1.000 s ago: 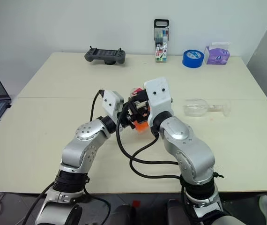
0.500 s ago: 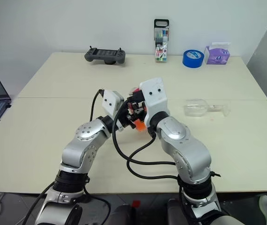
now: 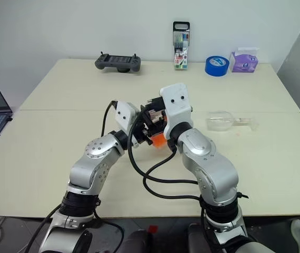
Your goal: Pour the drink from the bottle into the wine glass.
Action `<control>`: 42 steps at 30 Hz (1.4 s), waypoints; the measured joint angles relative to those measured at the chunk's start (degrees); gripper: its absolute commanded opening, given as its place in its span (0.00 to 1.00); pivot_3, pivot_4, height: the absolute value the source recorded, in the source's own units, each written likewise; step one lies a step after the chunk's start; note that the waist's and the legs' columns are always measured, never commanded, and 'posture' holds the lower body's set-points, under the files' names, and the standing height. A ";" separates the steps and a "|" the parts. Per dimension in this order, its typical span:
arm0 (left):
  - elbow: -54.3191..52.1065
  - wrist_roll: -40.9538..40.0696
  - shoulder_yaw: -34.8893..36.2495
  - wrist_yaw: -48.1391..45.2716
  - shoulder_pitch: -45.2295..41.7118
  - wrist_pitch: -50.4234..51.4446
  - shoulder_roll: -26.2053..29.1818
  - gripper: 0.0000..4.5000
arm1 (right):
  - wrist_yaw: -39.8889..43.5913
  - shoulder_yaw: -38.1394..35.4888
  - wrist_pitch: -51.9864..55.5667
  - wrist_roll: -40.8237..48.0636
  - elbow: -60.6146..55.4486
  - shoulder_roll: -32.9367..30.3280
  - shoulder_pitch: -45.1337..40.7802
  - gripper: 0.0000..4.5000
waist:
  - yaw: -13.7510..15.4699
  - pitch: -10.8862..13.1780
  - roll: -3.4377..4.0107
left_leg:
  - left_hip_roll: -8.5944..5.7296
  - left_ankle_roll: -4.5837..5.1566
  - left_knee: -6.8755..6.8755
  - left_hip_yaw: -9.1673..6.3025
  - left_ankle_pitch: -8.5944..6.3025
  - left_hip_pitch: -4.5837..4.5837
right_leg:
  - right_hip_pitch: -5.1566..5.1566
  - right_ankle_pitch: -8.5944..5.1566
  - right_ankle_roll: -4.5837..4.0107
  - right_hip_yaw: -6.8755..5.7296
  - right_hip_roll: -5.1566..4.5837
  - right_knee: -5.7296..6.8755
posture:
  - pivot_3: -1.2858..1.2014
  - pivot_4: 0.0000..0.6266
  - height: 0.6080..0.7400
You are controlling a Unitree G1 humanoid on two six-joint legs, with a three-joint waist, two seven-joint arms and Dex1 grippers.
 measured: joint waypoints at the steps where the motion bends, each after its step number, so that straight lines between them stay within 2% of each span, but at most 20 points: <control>1: 0.00 0.00 0.00 0.00 0.00 0.00 0.00 0.39 | -0.04 0.00 0.00 0.00 0.22 0.03 -0.08 0.96 | 0.00 0.00 0.00 | 0.00 0.00 0.00 0.01 0.00 0.00 | 0.00 0.00 0.00 0.00 0.00 0.00 | 0.52 0.24 1.00; 3: 0.00 0.00 0.00 0.00 0.00 0.00 0.00 0.39 | -0.09 0.01 -0.01 0.03 0.61 0.16 -0.13 0.88 | 0.00 0.00 0.00 | 0.00 0.00 0.00 0.00 0.00 0.00 | 0.00 0.00 0.00 0.00 0.00 0.00 | 0.52 0.24 1.00; 9: 0.00 -0.01 -0.10 0.00 0.00 0.00 -0.05 0.39 | 0.04 0.74 0.12 0.02 0.90 0.20 -0.36 0.41 | 0.00 0.00 0.00 | 0.00 0.00 0.00 0.00 0.00 0.00 | 0.00 0.00 0.00 0.00 0.00 0.00 | 0.52 0.24 1.00; 14: 0.00 -0.02 -0.09 -0.05 0.00 -0.29 -0.04 0.39 | 1.80 0.65 -0.60 0.34 1.01 -0.50 -0.36 0.41 | 0.00 0.00 0.00 | 0.00 0.00 0.00 0.00 0.00 -0.01 | 0.00 0.00 0.00 0.00 0.00 -0.01 | 0.52 0.24 1.00; 16: -0.03 -0.07 -0.05 -0.31 -0.02 -0.92 0.05 0.39 | 5.07 -0.23 -2.12 1.87 1.03 -2.70 -0.22 0.41 | 0.00 0.00 0.00 | -0.02 0.00 0.00 0.01 0.00 -0.01 | 0.01 0.00 0.00 -0.03 0.00 -0.03 | 0.52 0.24 1.00; 19: -0.43 -0.52 -0.61 -2.07 -0.06 -1.02 0.07 0.39 | 15.72 -4.14 -5.26 7.41 1.96 -9.60 0.56 0.41 | 0.05 0.00 0.00 | -0.10 0.01 0.01 0.04 -0.01 -0.01 | 0.05 0.00 0.01 -0.10 0.02 -0.07 | 0.52 0.24 1.00; 21: -1.99 -1.55 -3.06 -5.10 0.57 -0.32 0.32 0.39 | 30.02 -10.16 -5.84 16.15 3.40 -20.05 1.49 0.41 | 0.43 0.01 0.00 | -0.26 0.04 0.05 0.01 -0.01 -0.08 | 0.13 -0.01 0.02 -0.20 0.00 -0.20 | 0.52 0.24 1.00; 24: -3.58 -2.62 -6.95 -8.29 1.53 0.82 0.51 0.39 | 47.06 -12.49 -10.01 20.98 7.86 -32.57 2.01 0.41 | 0.19 0.02 0.00 | -0.33 0.16 0.04 0.14 -0.08 -0.04 | 0.17 -0.02 0.03 -0.07 -0.06 -0.28 | 0.52 0.24 1.00; 28: -4.67 -3.17 -8.41 -8.91 1.57 1.89 0.73 0.39 | 57.90 -12.11 -15.39 22.55 15.26 -36.82 0.17 0.41 | -0.69 0.04 0.01 | -0.02 0.17 -0.02 0.28 -0.09 0.22 | 0.15 -0.01 0.03 0.09 0.03 -0.05 | 0.52 0.24 1.00; 33: -5.99 -3.47 -8.52 -9.01 1.67 2.35 1.79 0.39 | 61.32 -10.21 -19.61 22.49 18.00 -38.46 -1.23 0.41 | -0.59 0.04 0.02 | 0.13 0.16 -0.01 0.17 -0.08 0.21 | 0.17 -0.01 0.01 0.04 0.54 -0.02 | 0.52 0.24 1.00; 40: -6.41 -3.38 -5.71 -6.75 3.06 3.05 2.81 0.39 | 61.18 -9.93 -17.83 23.88 18.80 -37.79 -1.15 0.96 | 0.02 0.04 0.02 | 0.08 0.15 0.05 0.15 -0.08 0.17 | 0.15 -0.01 0.01 0.07 0.36 -0.04 | 0.52 0.24 1.00; 42: -6.02 -2.97 -3.35 -4.67 3.01 3.06 2.85 0.39 | 60.54 -9.23 -17.67 24.38 17.58 -37.08 -0.42 0.97 | 0.15 0.04 0.02 | 0.08 0.15 0.07 0.13 -0.08 0.15 | 0.15 -0.01 0.01 0.06 0.34 -0.04 | 0.52 0.24 1.00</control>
